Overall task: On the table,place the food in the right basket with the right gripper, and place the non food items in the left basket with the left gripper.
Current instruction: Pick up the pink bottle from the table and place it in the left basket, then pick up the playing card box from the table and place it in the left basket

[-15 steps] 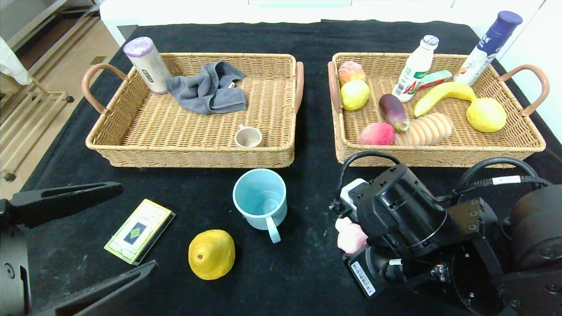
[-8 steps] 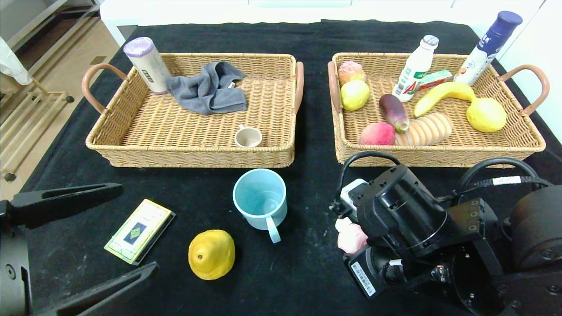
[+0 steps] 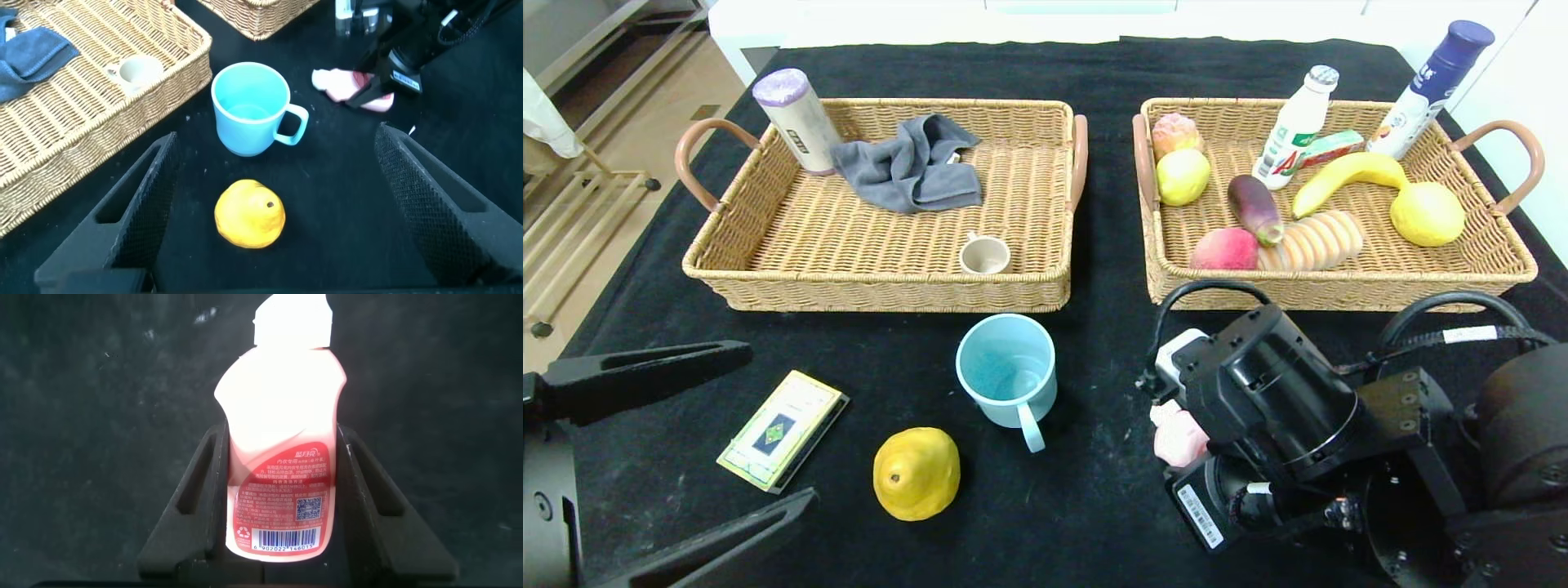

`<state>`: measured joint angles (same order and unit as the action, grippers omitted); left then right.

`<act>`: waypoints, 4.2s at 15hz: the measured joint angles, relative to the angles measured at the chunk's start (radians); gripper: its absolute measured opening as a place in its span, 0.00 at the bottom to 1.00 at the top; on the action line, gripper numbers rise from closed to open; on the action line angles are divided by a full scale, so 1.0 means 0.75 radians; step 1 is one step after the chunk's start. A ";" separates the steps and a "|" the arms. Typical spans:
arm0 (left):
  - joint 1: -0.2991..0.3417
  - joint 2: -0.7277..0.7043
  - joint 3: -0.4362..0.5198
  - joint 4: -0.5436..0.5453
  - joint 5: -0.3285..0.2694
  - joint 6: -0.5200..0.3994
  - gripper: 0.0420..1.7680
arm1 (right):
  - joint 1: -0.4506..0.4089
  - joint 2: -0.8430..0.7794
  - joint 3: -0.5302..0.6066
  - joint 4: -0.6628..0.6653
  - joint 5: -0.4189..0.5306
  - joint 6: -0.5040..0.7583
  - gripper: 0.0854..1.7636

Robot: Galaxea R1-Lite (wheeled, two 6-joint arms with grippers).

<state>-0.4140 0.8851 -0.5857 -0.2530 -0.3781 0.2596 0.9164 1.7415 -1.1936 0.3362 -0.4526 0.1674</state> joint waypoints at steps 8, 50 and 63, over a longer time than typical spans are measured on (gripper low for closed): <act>0.001 0.001 0.002 0.000 -0.001 0.000 0.97 | 0.022 -0.003 -0.286 -0.045 -0.011 -0.016 0.45; 0.002 -0.008 0.000 0.001 0.002 0.001 0.97 | -0.023 0.523 -0.884 -0.858 0.018 -0.058 0.45; 0.002 -0.001 0.006 0.001 0.002 0.000 0.97 | -0.028 0.508 -0.881 -0.855 0.013 -0.081 0.82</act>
<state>-0.4126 0.8847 -0.5815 -0.2526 -0.3766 0.2598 0.8951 2.1226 -1.8540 -0.3049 -0.4430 0.1066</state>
